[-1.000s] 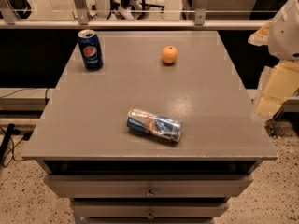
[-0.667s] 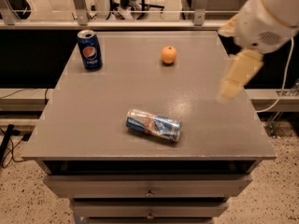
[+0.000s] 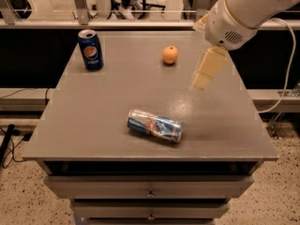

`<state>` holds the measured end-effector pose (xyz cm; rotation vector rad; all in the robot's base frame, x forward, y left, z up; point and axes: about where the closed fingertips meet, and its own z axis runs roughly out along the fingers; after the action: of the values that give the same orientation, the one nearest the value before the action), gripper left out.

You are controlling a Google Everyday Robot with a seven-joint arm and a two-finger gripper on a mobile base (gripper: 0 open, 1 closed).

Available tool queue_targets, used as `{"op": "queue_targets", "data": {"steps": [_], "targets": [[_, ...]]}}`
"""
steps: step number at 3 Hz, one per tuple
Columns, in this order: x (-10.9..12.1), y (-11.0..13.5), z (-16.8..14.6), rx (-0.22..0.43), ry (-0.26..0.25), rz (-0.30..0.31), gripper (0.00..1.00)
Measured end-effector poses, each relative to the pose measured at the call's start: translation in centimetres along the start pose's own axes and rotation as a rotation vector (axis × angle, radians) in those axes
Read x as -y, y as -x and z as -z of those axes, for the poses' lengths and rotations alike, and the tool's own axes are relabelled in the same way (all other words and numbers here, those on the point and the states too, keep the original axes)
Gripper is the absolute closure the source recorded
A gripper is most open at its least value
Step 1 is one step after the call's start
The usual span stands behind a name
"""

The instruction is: Pick orange

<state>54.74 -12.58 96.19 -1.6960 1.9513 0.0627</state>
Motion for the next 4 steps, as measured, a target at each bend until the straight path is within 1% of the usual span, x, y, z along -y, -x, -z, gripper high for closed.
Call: {"op": "queue_targets", "data": {"steps": [1,2,3,4], "targets": [[3.7,-0.9,-2.7,0.036,-0.093,-0.149,0.0],[7.7,-1.8,-5.5,0.082,-0.172,-0.27,0.0],[12.4,-2.7,-11.0,0.193,-0.183,-0.415,0.0],[14.3,-3.2,-14.8,0.273,-0.139,-0.504,0.0]]}}
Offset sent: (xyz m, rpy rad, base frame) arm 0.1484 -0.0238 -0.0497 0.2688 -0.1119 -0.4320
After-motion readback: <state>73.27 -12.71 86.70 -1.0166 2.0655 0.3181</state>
